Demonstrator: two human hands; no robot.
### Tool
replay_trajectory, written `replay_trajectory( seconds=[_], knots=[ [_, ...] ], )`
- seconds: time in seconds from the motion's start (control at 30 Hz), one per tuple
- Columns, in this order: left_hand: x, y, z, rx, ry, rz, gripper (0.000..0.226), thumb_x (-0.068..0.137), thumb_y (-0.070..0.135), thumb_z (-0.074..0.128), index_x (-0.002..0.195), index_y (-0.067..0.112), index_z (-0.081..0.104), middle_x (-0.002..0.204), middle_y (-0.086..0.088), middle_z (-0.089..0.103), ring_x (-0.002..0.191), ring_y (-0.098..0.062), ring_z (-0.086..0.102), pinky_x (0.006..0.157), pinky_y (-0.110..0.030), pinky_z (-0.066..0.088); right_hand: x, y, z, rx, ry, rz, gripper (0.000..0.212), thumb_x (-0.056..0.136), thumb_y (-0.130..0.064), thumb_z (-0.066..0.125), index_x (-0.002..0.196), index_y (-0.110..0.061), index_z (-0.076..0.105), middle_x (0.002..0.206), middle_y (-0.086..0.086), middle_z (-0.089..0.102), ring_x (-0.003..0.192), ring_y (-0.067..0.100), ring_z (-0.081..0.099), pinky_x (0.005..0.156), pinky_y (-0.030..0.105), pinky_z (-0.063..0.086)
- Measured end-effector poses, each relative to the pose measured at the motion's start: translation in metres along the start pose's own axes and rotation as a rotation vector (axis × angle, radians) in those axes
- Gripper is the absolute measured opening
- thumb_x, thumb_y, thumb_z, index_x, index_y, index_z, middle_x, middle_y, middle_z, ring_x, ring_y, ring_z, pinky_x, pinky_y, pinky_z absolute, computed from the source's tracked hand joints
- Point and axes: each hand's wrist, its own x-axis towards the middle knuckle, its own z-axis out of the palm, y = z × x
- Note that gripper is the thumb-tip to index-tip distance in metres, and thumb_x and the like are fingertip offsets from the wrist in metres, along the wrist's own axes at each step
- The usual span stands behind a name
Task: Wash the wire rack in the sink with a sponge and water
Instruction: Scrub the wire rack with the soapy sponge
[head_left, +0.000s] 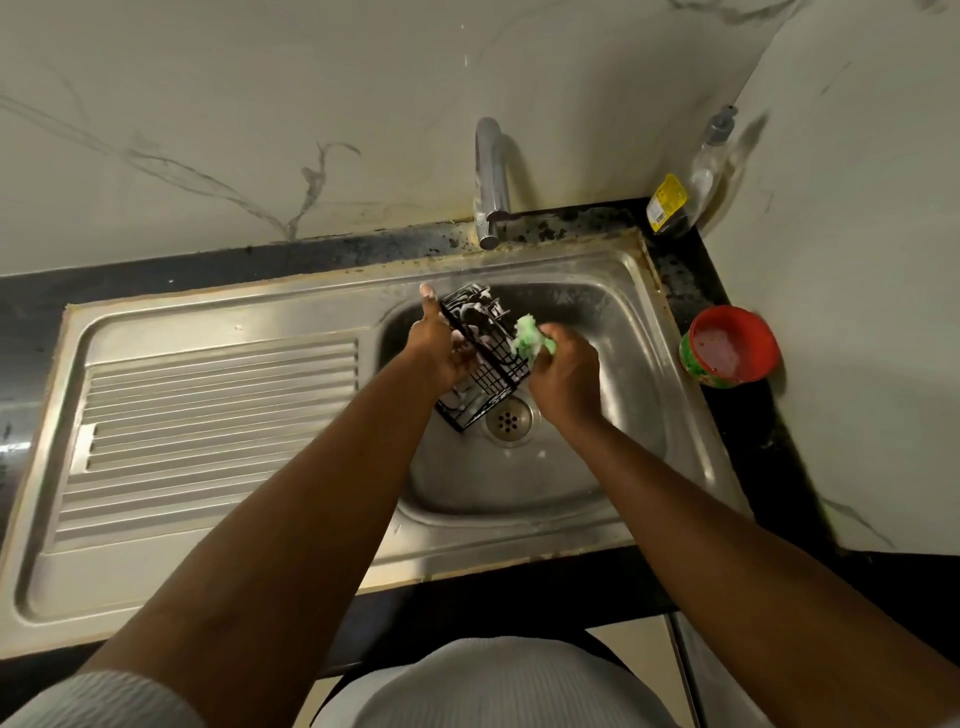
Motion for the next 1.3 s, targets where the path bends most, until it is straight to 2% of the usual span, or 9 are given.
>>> replay_trajectory(
  seconds=[0.2,0.33,0.43,0.57,0.67,0.73,0.93,1.1,1.3],
  knots=[
    [0.003,-0.019,0.0,0.027,0.02,-0.003,0.069,0.1,0.069,0.048,0.124,0.007,0.066,0.113,-0.017,0.075,0.104,-0.033,0.073,0.098,-0.05,0.058,-0.023,-0.041,0.01,0.127,-0.208,-0.333,0.036,0.086,-0.019,0.054,0.118,-0.009,0.068,0.109,0.009,0.07,0.097,0.025,0.065,0.084,0.033,0.053],
    [0.013,-0.023,-0.01,0.047,0.236,0.077,0.047,0.111,0.049,0.038,0.093,0.014,0.063,0.081,-0.005,0.066,0.067,-0.018,0.063,0.057,-0.028,0.051,-0.031,-0.023,0.003,0.104,-0.212,-0.419,0.027,0.084,-0.008,0.058,0.109,-0.01,0.066,0.106,0.007,0.066,0.092,0.027,0.065,0.076,0.035,0.053],
    [0.018,-0.023,-0.024,0.096,0.236,0.082,0.047,0.109,0.054,0.042,0.081,0.018,0.053,0.067,-0.002,0.053,0.052,-0.014,0.05,0.047,-0.026,0.043,-0.025,-0.002,-0.002,0.032,-0.069,-0.262,0.017,0.084,-0.004,0.066,0.099,-0.008,0.061,0.096,0.009,0.065,0.083,0.026,0.063,0.066,0.024,0.04],
    [0.005,-0.03,-0.012,0.291,-0.008,0.161,0.057,0.101,0.071,0.043,0.087,0.018,0.063,0.076,0.0,0.062,0.064,-0.012,0.059,0.066,-0.032,0.052,-0.01,-0.001,-0.002,0.062,0.047,-0.069,0.018,0.081,0.001,0.068,0.096,-0.008,0.062,0.09,0.009,0.068,0.079,0.02,0.059,0.069,0.019,0.034],
    [0.007,-0.035,0.003,0.41,-0.062,0.191,0.039,0.104,0.057,0.054,0.107,0.021,0.069,0.111,-0.01,0.072,0.105,-0.027,0.07,0.097,-0.049,0.058,-0.012,-0.004,0.002,0.116,-0.065,-0.17,0.018,0.08,-0.001,0.069,0.092,-0.012,0.061,0.085,0.002,0.067,0.077,0.016,0.06,0.066,0.027,0.042],
    [0.007,-0.034,0.005,0.414,-0.031,0.189,0.027,0.105,0.046,0.058,0.1,0.021,0.067,0.112,-0.017,0.071,0.107,-0.035,0.07,0.101,-0.052,0.057,-0.014,-0.007,0.003,0.141,-0.137,-0.23,0.019,0.079,-0.001,0.067,0.091,-0.013,0.06,0.086,-0.001,0.065,0.079,0.016,0.06,0.066,0.036,0.049],
    [0.012,-0.029,0.009,0.402,0.013,0.18,0.041,0.112,0.039,0.043,0.081,0.017,0.06,0.078,-0.003,0.058,0.079,-0.023,0.053,0.076,-0.04,0.048,-0.021,-0.003,-0.001,0.128,-0.167,-0.355,0.018,0.085,-0.014,0.061,0.103,-0.013,0.063,0.097,-0.001,0.065,0.083,0.017,0.06,0.069,0.037,0.052],
    [0.021,-0.021,-0.005,0.303,0.2,0.167,0.042,0.111,0.045,0.038,0.094,0.015,0.062,0.084,-0.006,0.057,0.064,-0.016,0.051,0.051,-0.03,0.047,-0.019,0.02,-0.009,0.115,-0.017,-0.094,0.039,0.085,-0.023,0.061,0.123,-0.012,0.062,0.107,0.004,0.072,0.092,0.017,0.065,0.076,0.022,0.047],
    [0.016,-0.022,-0.015,0.14,0.177,0.131,0.041,0.112,0.042,0.04,0.082,0.018,0.055,0.07,0.0,0.052,0.054,-0.012,0.046,0.04,-0.023,0.04,-0.006,-0.014,0.009,0.246,-0.103,0.018,0.03,0.089,-0.009,0.07,0.119,-0.009,0.07,0.103,0.007,0.074,0.089,0.018,0.068,0.075,0.033,0.056]
  ],
)
